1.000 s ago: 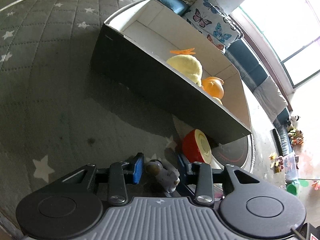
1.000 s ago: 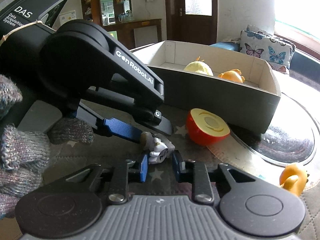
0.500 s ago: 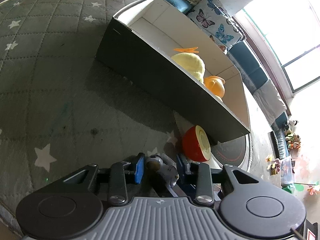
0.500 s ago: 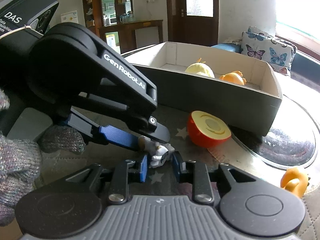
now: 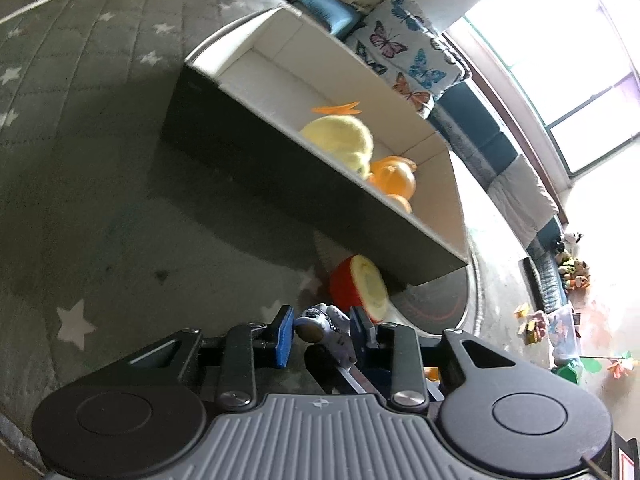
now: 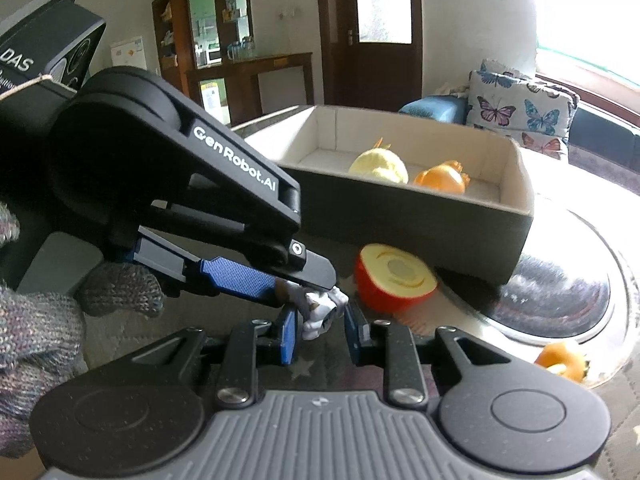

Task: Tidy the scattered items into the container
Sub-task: 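Lift the white figure with both tools and carry it over the box, then open both tools to drop the white figure into the box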

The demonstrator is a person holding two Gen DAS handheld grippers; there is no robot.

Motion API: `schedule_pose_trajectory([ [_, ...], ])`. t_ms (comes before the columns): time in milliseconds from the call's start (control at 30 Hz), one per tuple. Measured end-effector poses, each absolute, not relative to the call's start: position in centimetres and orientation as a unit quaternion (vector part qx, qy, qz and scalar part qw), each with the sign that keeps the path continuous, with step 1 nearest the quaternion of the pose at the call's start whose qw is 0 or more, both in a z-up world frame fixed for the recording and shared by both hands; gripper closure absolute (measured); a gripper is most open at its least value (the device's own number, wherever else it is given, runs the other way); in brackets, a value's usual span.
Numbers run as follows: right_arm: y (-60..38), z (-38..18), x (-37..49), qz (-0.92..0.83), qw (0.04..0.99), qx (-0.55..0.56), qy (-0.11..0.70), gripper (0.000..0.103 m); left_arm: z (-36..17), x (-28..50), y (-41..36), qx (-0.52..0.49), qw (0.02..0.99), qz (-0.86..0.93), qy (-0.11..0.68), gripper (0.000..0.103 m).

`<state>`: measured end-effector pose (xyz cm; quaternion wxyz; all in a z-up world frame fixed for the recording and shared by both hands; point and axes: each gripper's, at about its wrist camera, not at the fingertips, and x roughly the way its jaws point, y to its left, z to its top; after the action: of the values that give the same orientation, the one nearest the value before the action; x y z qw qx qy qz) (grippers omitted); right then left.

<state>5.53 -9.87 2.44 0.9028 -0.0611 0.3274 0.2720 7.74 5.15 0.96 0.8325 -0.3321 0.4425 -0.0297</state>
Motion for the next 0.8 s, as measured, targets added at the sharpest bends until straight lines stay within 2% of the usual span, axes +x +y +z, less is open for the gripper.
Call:
schedule_pose_trajectory([
  [500,-12.6,7.1,8.5,0.225,0.935,-0.051,0.271,0.079,5.9,12.8,1.6,-0.303,0.853,-0.093,0.414,0.073],
  [800,-14.4,7.6,12.1,0.19,0.944,-0.034,0.269,0.08,6.1,17.7,-0.5,-0.286,0.851,-0.12,0.425,0.073],
])
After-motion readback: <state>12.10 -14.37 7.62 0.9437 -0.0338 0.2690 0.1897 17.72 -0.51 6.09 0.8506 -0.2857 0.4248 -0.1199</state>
